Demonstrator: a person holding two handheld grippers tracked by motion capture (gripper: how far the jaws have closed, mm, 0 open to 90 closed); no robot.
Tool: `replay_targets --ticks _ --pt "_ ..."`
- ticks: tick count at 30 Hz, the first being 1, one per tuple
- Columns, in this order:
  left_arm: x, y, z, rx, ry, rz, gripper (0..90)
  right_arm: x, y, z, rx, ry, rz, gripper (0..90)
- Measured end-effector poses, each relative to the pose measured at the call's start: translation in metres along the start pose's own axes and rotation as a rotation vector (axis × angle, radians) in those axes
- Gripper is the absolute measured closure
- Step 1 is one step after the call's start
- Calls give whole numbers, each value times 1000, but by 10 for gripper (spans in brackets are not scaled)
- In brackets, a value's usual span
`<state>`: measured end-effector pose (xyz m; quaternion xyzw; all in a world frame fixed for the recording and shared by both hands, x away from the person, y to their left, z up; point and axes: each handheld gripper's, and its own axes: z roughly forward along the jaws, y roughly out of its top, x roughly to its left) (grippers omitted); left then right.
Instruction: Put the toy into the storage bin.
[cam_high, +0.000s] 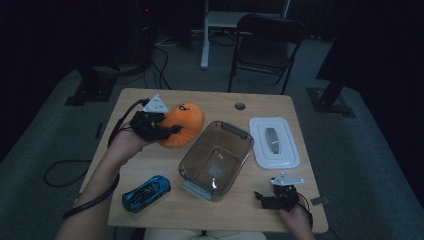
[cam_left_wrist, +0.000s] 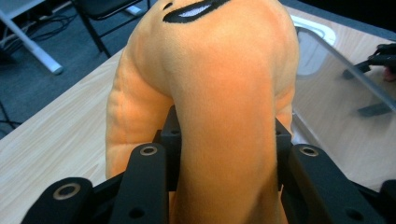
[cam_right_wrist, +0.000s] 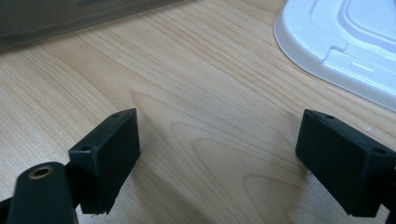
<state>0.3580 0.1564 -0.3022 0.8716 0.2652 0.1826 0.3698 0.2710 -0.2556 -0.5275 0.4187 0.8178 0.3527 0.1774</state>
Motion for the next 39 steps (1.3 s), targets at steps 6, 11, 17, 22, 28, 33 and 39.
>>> replay_targets --ticks 6,11,17,22,28,33,39 --pt "-11 13 14 5 -34 37 643 0 0 0 0 0 0 131" --pt "-19 24 28 16 -60 66 643 0 0 0 0 1 0 131" --pt "-28 34 45 30 -96 87 643 0 0 0 0 0 -1 131" --pt "-36 41 58 42 -114 112 643 0 0 0 0 0 -1 132" --pt "-42 47 72 59 -132 129 642 0 0 0 0 0 -1 132" --pt "-45 47 83 82 -151 137 641 0 0 0 0 0 0 131" --pt "-49 47 93 103 -159 144 638 0 0 0 -1 0 -1 132"
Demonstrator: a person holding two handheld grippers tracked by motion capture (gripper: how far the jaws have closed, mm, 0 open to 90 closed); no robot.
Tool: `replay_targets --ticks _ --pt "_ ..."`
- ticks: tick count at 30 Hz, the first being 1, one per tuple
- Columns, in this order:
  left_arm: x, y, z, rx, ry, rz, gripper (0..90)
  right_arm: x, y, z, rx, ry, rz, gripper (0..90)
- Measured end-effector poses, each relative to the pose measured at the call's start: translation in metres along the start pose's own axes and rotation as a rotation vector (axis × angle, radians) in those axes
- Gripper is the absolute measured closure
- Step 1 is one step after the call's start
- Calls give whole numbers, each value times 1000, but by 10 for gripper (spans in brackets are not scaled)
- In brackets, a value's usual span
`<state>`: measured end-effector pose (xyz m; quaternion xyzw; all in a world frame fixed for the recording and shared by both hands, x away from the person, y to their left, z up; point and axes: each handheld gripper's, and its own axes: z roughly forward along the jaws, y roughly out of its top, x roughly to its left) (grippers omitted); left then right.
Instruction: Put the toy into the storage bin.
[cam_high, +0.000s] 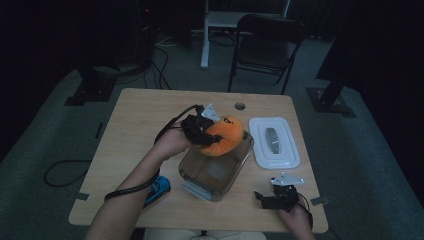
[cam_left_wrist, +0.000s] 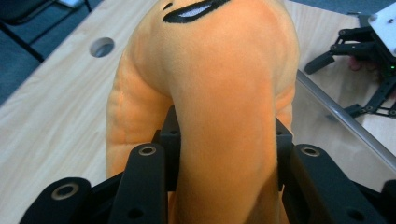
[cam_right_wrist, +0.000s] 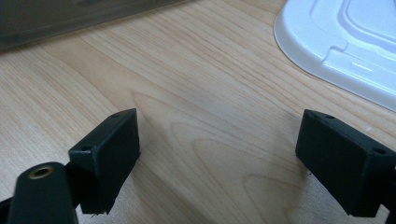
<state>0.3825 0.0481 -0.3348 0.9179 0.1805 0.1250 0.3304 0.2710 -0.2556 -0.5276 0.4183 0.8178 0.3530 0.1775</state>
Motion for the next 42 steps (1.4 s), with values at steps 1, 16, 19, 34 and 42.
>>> replay_targets --ticks 1,16,19,34,42 --pt "-1 0 2 3 1 0 638 0 0 0 0 0 0 132" --pt "-7 -3 34 66 -46 16 634 0 0 0 0 0 1 132" --pt "-7 -5 41 74 -56 5 633 0 0 0 0 0 0 132" --pt "-10 -9 65 174 -61 26 600 0 0 0 1 0 1 132" --pt "-9 -8 70 195 -70 12 579 0 0 0 1 0 2 132"
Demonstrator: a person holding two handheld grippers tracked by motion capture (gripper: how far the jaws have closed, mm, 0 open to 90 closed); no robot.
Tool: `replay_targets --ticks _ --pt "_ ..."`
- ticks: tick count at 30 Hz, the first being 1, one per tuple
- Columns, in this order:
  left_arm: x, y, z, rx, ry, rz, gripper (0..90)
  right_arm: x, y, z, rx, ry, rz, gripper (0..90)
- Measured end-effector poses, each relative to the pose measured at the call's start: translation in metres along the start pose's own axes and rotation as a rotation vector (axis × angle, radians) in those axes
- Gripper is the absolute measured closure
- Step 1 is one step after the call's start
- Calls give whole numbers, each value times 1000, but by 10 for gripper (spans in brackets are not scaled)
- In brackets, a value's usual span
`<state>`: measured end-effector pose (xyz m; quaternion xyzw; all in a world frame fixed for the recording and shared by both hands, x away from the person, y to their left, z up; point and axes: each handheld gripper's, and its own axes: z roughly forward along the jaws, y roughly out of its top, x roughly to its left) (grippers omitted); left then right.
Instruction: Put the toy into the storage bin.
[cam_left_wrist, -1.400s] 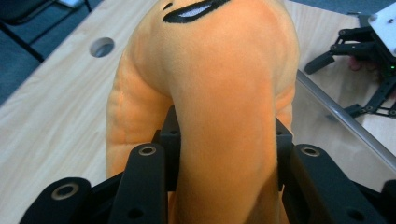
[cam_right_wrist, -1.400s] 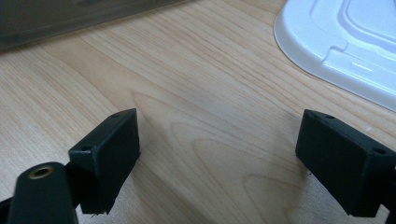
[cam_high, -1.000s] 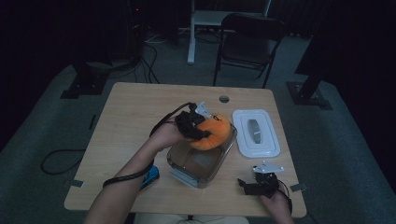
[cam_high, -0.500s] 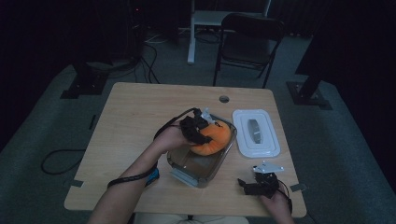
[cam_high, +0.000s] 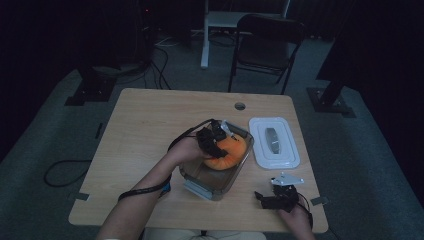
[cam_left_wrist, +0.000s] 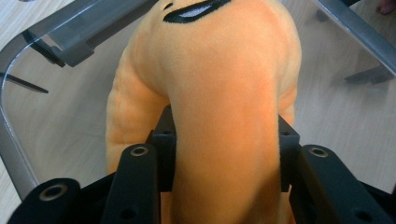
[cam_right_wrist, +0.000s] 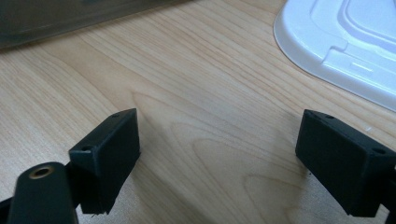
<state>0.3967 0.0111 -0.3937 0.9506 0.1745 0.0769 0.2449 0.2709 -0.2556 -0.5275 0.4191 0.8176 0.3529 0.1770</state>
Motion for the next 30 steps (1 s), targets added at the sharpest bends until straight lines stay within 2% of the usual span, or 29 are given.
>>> replay_targets --ticks 4,9,18,21,23,26,28,30 --pt "1 2 5 38 -3 -11 554 0 0 0 0 0 0 132" --pt "1 4 10 63 -3 -15 532 0 0 0 0 0 0 133" --pt "-2 6 17 125 -6 1 493 0 0 0 0 0 0 132" --pt "-2 6 18 132 -11 -6 478 0 0 0 0 0 0 133" --pt "-3 6 19 138 -6 0 472 0 0 0 0 0 0 133" --pt "-8 5 23 174 6 33 444 0 0 0 0 0 0 132" --pt "-11 5 27 199 6 52 395 0 0 0 0 0 0 132" --pt "-13 6 27 199 13 51 378 0 0 0 0 0 0 132"
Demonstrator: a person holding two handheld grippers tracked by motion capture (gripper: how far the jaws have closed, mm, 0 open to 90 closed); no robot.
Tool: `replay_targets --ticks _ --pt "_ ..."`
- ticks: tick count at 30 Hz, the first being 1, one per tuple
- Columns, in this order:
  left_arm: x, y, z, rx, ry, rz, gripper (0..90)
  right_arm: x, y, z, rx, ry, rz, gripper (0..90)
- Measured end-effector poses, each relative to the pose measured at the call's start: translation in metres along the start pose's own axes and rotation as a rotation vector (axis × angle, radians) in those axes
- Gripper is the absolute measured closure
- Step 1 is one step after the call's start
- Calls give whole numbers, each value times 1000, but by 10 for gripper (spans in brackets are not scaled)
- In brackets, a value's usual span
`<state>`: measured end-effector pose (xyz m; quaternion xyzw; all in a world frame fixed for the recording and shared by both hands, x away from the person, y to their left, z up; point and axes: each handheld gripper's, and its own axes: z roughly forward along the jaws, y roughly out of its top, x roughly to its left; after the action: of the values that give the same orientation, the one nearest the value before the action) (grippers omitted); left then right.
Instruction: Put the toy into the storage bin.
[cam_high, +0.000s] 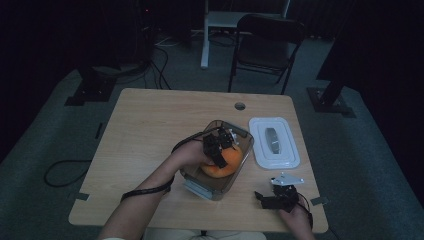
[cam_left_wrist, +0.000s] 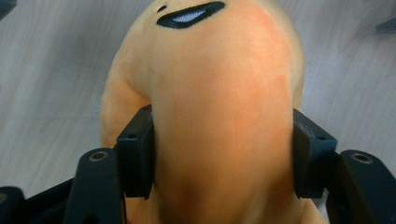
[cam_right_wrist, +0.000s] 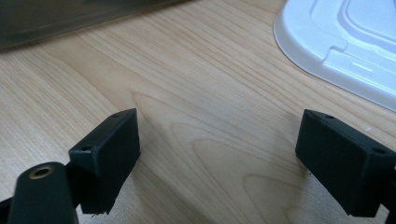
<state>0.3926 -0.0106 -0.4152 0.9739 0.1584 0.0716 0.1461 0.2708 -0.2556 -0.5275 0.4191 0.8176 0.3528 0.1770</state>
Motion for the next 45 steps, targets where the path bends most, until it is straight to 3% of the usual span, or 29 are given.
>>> replay_targets --ticks 7,9,13,15,20,22,26,36,39,41,43,45 --pt "3 -1 1 -3 -29 -40 242 0 0 0 0 0 0 133" --pt "2 0 0 -3 -43 -34 180 0 0 0 0 0 0 133" --pt "3 -2 -4 -15 -43 -34 163 0 0 0 0 0 0 132" --pt "4 -3 -6 -23 -47 -34 100 0 0 0 0 0 1 133" --pt "6 -6 -11 -50 -54 -49 84 0 0 0 0 0 0 133" --pt "6 -7 -10 -46 -63 -52 8 0 0 0 0 0 1 133" --pt "6 -10 -11 -52 -71 -53 8 0 0 0 0 0 0 132" --pt "2 -15 -24 -92 -46 -56 14 0 0 0 -1 -1 -2 133" --pt "2 -20 -30 -114 -43 -62 14 0 0 0 -1 -1 -1 132" --pt "1 -22 -35 -144 -66 -75 14 0 0 0 0 -1 -1 133" --pt "0 -24 -41 -160 -53 -64 14 0 0 0 -1 -1 -2 132" --pt "0 -26 -45 -187 -75 -75 14 0 0 0 -1 -1 -1 133"
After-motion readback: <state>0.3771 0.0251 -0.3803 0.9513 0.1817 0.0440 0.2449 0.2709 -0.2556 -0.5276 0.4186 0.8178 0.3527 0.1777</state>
